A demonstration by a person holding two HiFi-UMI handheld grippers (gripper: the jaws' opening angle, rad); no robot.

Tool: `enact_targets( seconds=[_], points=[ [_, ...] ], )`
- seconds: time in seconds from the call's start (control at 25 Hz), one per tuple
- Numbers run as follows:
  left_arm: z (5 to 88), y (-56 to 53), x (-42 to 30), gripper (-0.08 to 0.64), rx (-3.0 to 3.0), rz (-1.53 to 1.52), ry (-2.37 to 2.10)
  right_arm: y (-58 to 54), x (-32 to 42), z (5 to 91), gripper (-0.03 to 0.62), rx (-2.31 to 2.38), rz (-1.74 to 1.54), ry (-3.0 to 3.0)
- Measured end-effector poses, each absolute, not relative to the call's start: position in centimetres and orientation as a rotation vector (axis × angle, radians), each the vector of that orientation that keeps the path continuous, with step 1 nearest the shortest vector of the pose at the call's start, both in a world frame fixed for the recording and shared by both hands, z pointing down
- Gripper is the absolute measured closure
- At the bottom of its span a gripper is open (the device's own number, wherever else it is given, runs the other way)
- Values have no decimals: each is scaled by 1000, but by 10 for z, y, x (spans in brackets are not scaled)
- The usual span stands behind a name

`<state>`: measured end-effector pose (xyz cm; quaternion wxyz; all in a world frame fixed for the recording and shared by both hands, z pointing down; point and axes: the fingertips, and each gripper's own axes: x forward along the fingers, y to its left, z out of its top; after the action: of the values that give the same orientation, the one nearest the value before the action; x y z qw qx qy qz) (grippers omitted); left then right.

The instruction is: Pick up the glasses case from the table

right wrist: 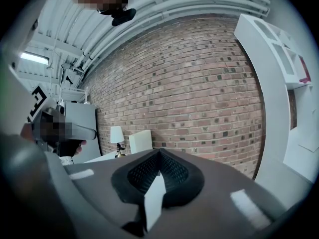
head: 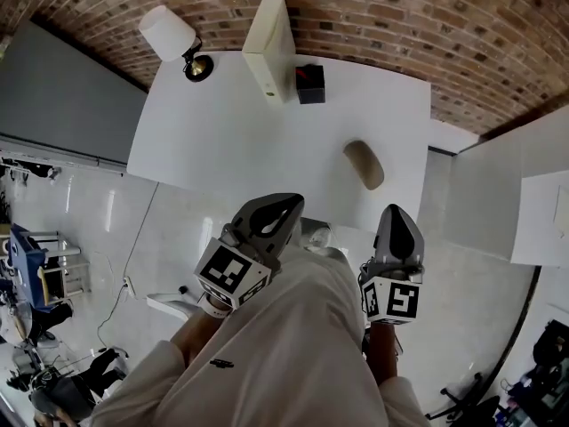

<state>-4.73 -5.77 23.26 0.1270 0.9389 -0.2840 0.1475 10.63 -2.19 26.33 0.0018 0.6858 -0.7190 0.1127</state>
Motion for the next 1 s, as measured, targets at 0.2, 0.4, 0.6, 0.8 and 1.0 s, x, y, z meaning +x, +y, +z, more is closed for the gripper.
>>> enact_targets(
  seconds=[0.2,0.4,0.6,0.8,1.0],
  points=[
    [238,-67,-36,554,2721,429,-812,-28,111,264,584,2128,352,-2255],
    [248,-71,-16,554,2740,463,-743,-29,122,268,584,2150,348,-2226],
    [263,-76,-3,554,2720,504,-699,-36,131,279,584,2164,381,-2197],
    [280,-89,15,554,2730,578,-662,-47,141,303,584,2151,446,-2161],
    [310,-105,25,554,2689,611,-664,-58,146,338,564,2100,523,-2132]
  ],
)
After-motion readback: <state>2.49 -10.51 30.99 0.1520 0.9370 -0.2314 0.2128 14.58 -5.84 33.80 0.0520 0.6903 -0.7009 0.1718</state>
